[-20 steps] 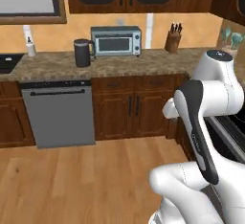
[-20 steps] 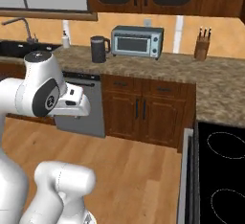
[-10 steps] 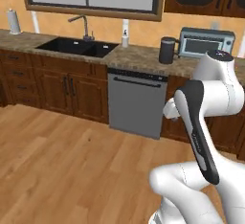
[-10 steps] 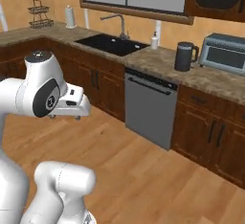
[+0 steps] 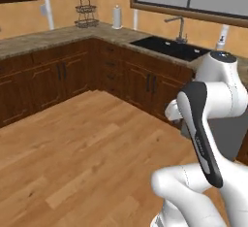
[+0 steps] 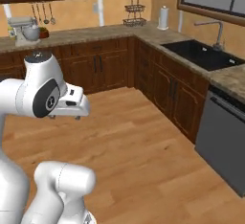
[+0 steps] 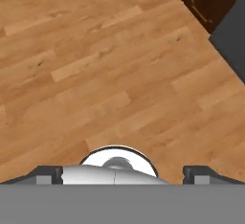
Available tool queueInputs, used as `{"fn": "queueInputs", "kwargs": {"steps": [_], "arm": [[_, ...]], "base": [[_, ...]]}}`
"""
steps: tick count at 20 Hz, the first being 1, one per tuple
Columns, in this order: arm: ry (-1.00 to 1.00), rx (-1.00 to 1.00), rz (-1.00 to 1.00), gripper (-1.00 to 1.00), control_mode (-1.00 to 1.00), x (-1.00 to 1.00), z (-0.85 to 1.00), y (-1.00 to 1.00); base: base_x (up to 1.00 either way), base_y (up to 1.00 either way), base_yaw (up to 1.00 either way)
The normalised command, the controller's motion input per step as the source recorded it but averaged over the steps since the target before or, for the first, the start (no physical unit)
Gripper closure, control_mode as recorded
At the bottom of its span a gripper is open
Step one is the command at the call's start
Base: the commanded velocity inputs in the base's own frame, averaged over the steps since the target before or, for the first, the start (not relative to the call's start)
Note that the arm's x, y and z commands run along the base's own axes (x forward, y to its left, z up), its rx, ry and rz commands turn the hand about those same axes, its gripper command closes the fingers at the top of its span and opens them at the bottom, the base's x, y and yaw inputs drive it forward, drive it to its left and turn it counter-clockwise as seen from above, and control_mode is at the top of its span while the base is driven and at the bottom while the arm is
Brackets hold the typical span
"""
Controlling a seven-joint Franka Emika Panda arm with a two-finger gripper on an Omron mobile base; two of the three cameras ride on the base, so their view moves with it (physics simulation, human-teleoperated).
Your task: Navigate to the shelves.
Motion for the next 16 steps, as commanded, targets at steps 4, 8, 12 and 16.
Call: {"fn": "queueInputs", "kwargs": {"steps": [4,8,12,16], "arm": [[0.00,0.00,0.00,-1.00,1.00,0.00,0.00,0.00],[0.00,0.00,0.00,-1.00,1.00,0.00,0.00,0.00],[0.00,0.00,0.00,-1.00,1.00,0.00,0.00,0.00],[0.00,0.00,0.00,-1.00,1.00,0.00,0.00,0.00]], "base": [[0.98,0.40,0.53],[1.00,0.34,0.43],[1.00,0.20,0.38],[1.00,0.00,0.31]]}}
